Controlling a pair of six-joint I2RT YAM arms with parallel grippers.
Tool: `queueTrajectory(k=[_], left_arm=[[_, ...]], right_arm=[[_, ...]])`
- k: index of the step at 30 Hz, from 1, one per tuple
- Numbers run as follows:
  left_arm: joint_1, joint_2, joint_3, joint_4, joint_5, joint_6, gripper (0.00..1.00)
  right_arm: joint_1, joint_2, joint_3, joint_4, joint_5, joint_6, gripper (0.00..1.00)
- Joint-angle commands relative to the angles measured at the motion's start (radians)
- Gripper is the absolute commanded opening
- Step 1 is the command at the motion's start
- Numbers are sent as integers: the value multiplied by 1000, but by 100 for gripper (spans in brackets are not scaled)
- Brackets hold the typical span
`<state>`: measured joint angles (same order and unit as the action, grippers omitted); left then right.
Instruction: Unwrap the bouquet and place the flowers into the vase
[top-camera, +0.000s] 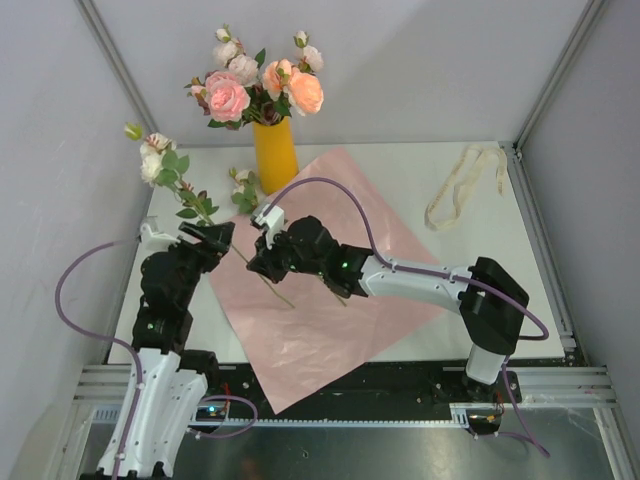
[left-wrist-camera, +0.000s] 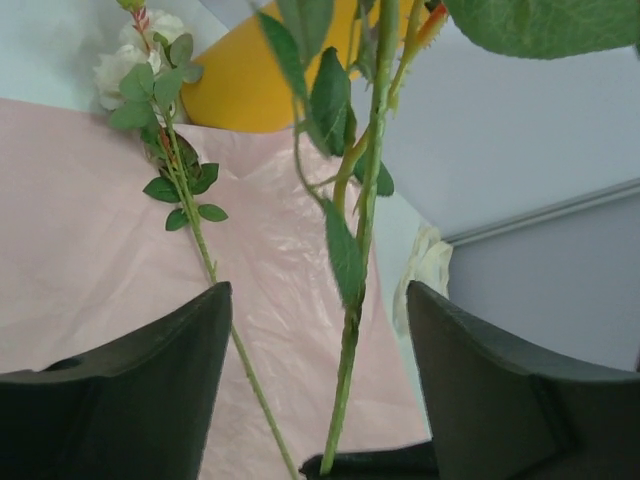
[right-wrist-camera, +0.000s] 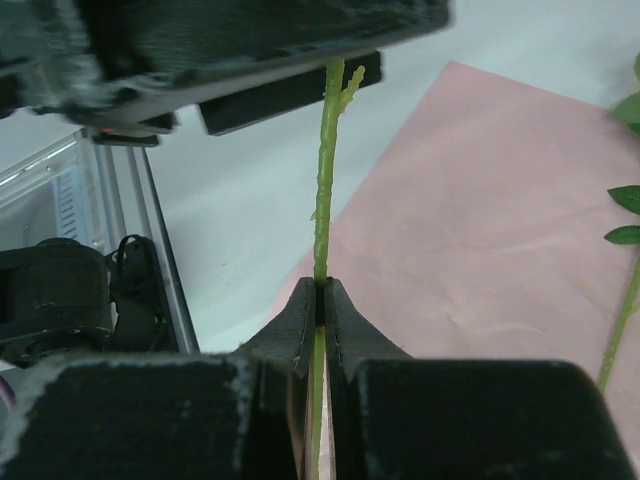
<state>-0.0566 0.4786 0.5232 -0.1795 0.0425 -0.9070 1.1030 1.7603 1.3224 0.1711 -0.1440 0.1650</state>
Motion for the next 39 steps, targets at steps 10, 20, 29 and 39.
queueTrajectory(k=[10,20,29,39], left_arm=[[3,61,117,143,42,164,0],[-26,218,298,586,-19,468,0],[-102,575,529,1036,35,669,0],[-123,975,767,1278,36,736,0]], right_arm=[[14,-29,-28,14,50,13,17],[-3,-232,-259,107,180,24,99],[-23,-514,-527,171,288,38,99],[-61,-678,-630,188,332,33,99]])
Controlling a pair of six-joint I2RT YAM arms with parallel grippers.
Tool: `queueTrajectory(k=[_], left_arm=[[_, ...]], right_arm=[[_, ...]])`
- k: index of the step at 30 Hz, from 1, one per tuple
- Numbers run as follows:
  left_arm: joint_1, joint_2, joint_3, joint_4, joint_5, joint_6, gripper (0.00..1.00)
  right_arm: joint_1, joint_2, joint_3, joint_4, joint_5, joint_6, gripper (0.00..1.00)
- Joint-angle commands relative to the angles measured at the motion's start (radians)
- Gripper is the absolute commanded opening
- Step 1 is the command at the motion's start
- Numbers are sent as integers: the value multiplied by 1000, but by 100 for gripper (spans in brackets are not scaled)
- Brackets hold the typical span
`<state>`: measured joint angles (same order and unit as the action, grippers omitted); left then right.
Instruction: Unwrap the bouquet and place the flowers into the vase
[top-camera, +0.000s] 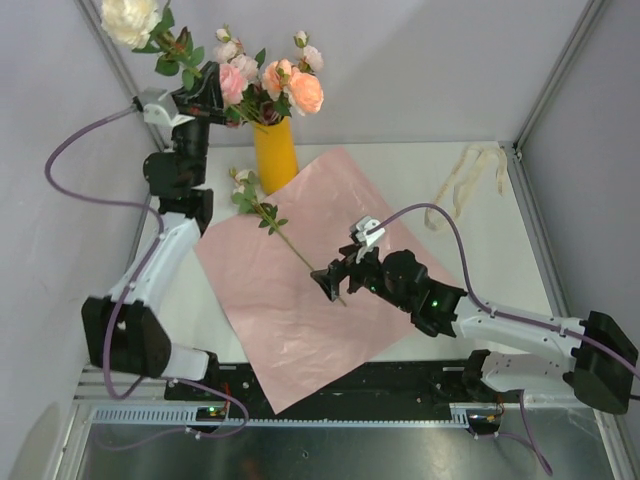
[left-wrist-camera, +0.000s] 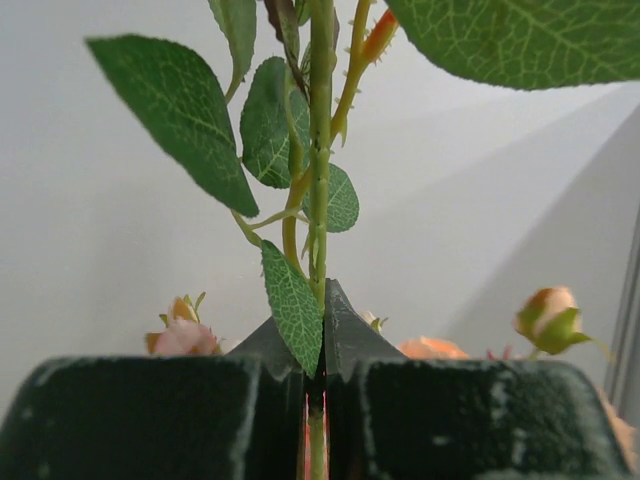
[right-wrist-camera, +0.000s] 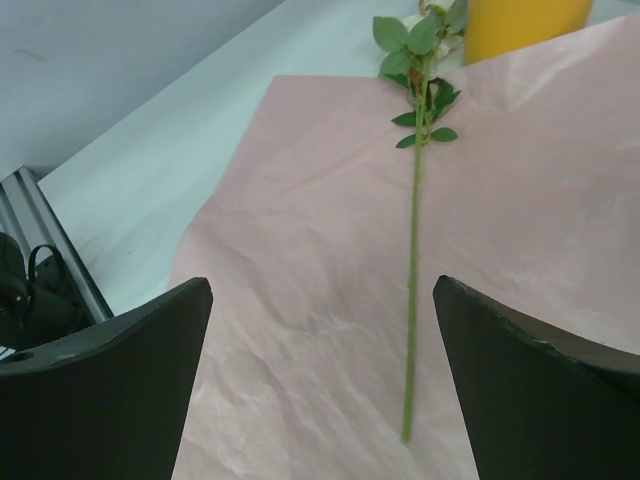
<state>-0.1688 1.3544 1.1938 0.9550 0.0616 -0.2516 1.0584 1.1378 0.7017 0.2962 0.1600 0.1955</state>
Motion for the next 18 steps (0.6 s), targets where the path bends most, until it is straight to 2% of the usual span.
queueTrajectory(k=[1,8,18], left_arm=[[-12,129,125,153,22,88,0],[-25,292,228,169,47,156,0],[-65,398,210,188,51,221,0]], right_arm=[[-21,-63,-11,62,23,0,99],[-56,-102,-20,58,-3,-6,99],[-83,-136,-36,57,-20,-3,99]])
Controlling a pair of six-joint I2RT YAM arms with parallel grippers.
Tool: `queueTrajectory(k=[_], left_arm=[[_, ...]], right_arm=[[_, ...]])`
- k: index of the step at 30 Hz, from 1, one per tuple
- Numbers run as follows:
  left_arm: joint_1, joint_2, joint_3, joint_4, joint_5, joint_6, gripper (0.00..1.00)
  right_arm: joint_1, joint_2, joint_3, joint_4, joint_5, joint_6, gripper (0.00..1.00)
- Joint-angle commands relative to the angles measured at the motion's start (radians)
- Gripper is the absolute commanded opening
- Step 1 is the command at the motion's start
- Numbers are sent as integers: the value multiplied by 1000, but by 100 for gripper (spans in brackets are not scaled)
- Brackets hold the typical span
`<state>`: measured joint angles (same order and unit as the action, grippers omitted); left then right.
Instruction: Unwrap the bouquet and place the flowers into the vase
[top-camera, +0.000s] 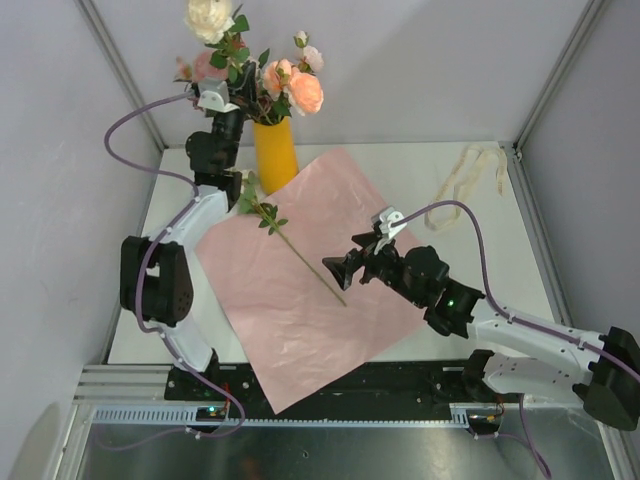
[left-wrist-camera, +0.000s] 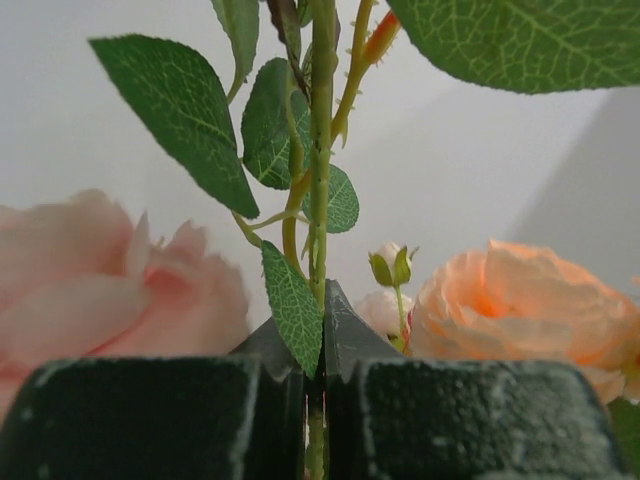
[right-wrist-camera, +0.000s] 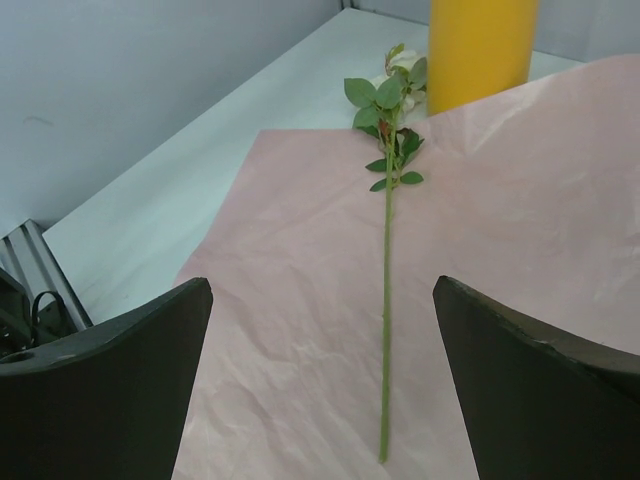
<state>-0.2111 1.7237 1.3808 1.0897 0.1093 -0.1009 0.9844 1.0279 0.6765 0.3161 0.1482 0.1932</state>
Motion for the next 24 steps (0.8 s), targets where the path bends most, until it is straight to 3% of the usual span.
queueTrajectory(k=[1,6,9,12,19,24], left_arm=[[-24,39,17,55,4,65,0],[-29,57,-15,16,-4,43,5],[-28,26,-36,-44,0,46,31],[-29,-14,-72,-78,-5,48,44],[-27,-109,-151,-213,-5,74,59],[-27,-194,-214,-257,-13,83,62]], right_arm=[[-10,-29,-12,34,-9,0,99],[-13,-56,-15,12,-7,9,99],[-12,-82,-18,-5,3,15,99],[-12,-114,-23,-13,14,25,99],[7,-172,-26,-53,30,53,99],[51,-207,-26,-87,76,55,99]])
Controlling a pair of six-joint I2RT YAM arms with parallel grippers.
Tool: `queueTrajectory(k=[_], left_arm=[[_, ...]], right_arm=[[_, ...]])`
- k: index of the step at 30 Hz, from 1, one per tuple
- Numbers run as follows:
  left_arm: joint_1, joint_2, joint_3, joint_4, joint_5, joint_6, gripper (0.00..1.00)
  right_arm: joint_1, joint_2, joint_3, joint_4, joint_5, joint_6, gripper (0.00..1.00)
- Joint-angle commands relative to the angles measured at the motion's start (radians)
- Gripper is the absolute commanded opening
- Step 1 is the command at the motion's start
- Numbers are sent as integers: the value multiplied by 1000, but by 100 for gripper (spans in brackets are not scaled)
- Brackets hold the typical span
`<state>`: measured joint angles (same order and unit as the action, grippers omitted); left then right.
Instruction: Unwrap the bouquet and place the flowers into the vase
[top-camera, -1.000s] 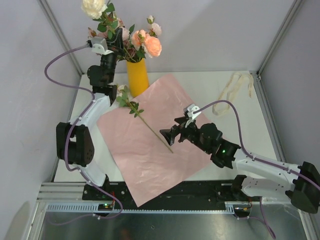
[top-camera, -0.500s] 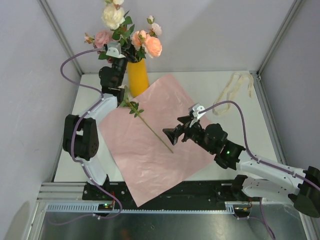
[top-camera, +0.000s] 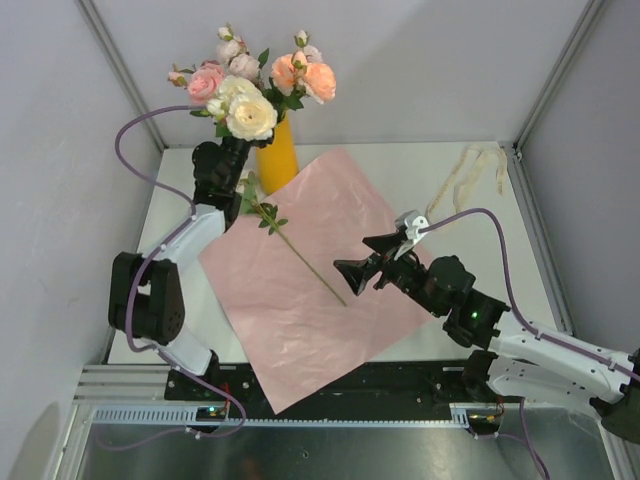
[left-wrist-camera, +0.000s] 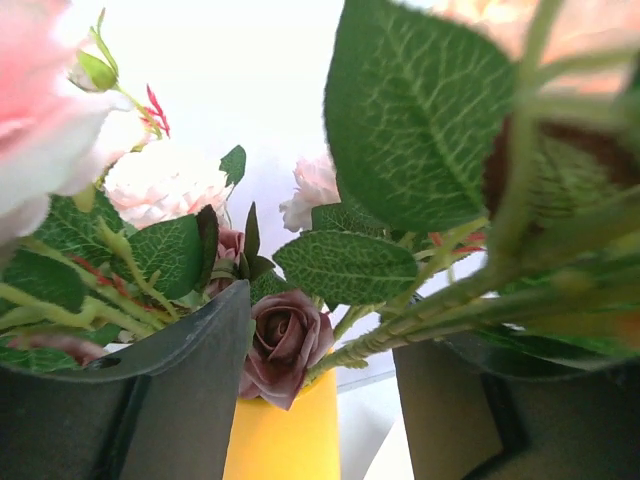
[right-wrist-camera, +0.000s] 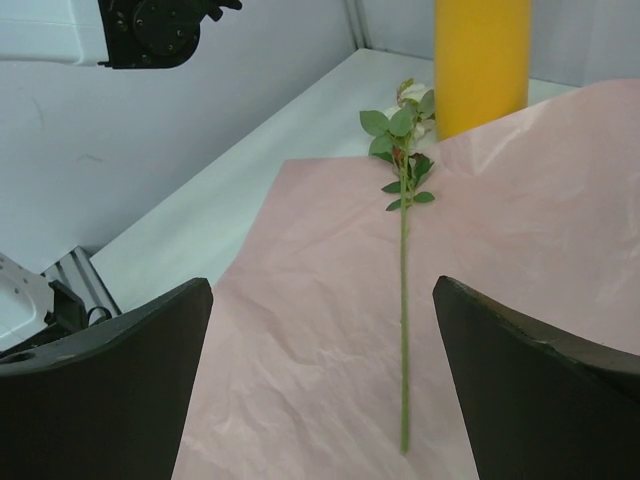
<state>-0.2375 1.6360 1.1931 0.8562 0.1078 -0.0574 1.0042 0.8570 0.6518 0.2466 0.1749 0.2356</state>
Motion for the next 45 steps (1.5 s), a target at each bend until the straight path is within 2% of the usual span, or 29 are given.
queueTrajectory(k=[1,6,12,16,19,23,29,34,36,40,45], left_arm=[[-1,-118,-34,-29,-6,39,62],[-1,-179,-78,-52,31,45,73],[-2,-249,-134,-84,88,88,80],[-3,-295,-156,-86,107,119,82],[-3,-305,-146,-86,118,133,79],[-3,-286,-108,-86,117,129,69],[-3,-227,-37,-86,125,127,47],[-3,-175,12,-86,111,142,35],[-3,-153,33,-87,112,146,27],[-4,-114,61,-103,108,131,5],[-5,-55,89,-147,95,137,0]], right_arm=[[40,-41,-1,-22,57,12,99],[75,-57,-1,-36,85,12,99],[87,-74,-1,-47,98,18,99],[92,-86,-2,-56,102,23,99],[97,-88,-2,-64,110,27,99],[99,-82,-3,-62,114,26,99],[99,-75,-4,-61,122,16,99],[96,-69,-7,-56,124,8,99],[93,-66,-9,-54,123,5,99],[81,-63,-11,-49,114,2,99],[63,-62,-18,-45,96,6,99]])
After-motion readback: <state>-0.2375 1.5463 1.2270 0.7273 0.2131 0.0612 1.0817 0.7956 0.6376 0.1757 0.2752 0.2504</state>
